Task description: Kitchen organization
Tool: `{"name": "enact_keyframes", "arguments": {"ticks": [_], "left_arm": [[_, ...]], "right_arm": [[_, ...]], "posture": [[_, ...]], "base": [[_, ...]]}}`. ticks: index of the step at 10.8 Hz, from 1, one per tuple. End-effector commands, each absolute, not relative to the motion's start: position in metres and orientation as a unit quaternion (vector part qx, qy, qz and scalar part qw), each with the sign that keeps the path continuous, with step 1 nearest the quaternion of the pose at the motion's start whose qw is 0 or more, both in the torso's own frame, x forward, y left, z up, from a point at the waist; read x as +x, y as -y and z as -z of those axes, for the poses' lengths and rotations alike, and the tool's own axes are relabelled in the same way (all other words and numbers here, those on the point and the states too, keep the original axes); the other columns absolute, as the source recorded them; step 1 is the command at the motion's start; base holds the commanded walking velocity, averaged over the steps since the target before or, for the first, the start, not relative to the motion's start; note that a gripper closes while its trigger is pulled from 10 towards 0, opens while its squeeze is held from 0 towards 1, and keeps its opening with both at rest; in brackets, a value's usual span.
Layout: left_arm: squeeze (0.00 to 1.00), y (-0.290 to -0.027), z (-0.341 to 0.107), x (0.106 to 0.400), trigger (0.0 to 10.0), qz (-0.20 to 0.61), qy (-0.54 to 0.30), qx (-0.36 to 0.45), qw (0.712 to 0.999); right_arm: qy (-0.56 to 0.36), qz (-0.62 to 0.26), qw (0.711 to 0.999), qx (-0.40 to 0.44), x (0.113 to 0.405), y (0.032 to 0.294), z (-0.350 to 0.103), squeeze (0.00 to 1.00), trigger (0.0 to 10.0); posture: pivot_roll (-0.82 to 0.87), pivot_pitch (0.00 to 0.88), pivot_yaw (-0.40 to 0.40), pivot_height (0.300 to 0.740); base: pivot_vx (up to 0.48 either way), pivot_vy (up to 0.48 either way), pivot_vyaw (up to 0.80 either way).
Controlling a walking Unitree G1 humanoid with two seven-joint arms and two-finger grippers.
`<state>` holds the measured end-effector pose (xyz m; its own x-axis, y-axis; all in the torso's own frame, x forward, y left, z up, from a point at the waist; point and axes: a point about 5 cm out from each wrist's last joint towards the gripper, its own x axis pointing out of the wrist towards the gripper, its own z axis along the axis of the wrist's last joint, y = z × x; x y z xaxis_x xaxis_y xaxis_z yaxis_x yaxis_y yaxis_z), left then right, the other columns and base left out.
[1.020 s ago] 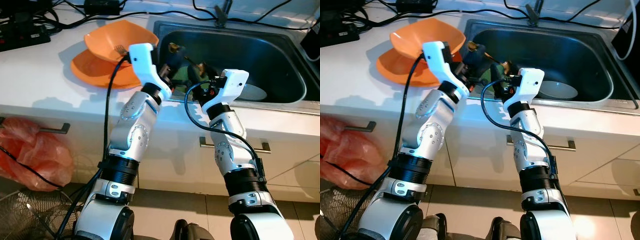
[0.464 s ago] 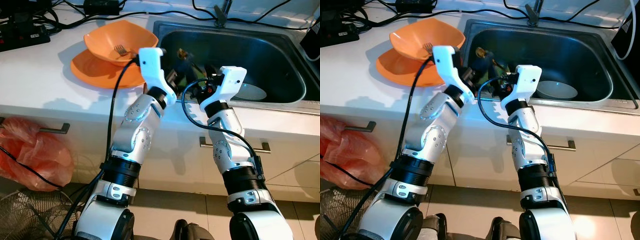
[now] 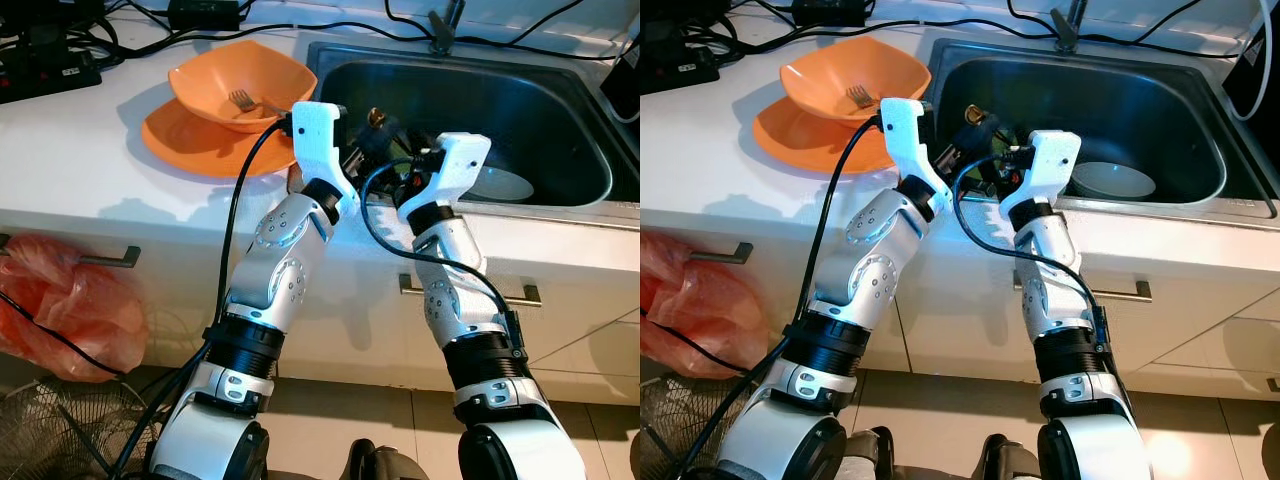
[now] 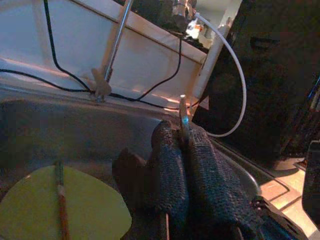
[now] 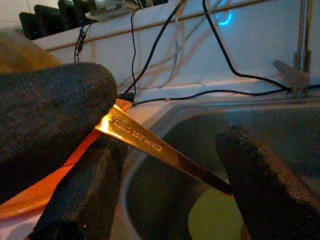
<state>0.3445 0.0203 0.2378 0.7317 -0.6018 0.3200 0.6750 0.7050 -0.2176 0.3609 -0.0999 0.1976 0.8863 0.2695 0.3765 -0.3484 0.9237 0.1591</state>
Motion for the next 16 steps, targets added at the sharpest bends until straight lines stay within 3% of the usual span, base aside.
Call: {"name": "enact_keyframes", "arguments": {"ticks": [1,2,3,10,11,12,16], "left_arm": [[0.0,-0.012,-0.241,0.338,10.0,0.366,0.119,-0.164,0.908],[0.0,-0.012,-0.242,0.338,10.0,0.365,0.12,-0.164,0.908],[0.0,-0.012,-0.242,0.338,10.0,0.364,0.121,-0.163,0.909],[0.0,-0.019,-0.254,0.341,10.0,0.346,0.146,-0.164,0.912],[0.41,-0.019,-0.255,0.341,10.0,0.343,0.149,-0.166,0.912],[1.0,-0.02,-0.256,0.34,10.0,0.343,0.151,-0.167,0.912],[1.0,-0.019,-0.258,0.34,10.0,0.347,0.157,-0.163,0.91]], "right_arm": [[0.175,-0.159,0.966,0.102,0.362,0.101,-0.197,0.0,10.0],[0.173,-0.158,0.967,0.102,0.361,0.101,-0.195,0.0,2.4],[0.172,-0.158,0.967,0.102,0.361,0.101,-0.195,0.0,0.0],[0.168,-0.154,0.969,0.1,0.362,0.103,-0.192,0.0,0.0],[0.168,-0.154,0.969,0.1,0.362,0.102,-0.192,0.0,0.0],[0.168,-0.153,0.969,0.1,0.362,0.103,-0.192,0.0,0.0],[0.168,-0.147,0.97,0.098,0.363,0.103,-0.192,0.0,0.0]], "posture": [[0.08,0.117,-0.03,0.74],[0.08,0.12,-0.03,0.74],[0.08,0.12,-0.03,0.74],[0.09,0.125,-0.035,0.74],[0.08,0.125,-0.035,0.74],[0.08,0.125,-0.035,0.74],[0.09,0.124,-0.035,0.74]], "base": [[0.0,0.0,0.0],[0.0,0.0,0.0],[0.0,0.0,0.0],[0.0,0.0,0.0],[0.0,0.0,0.0],[0.0,0.0,0.0],[0.0,0.0,0.0]]}}
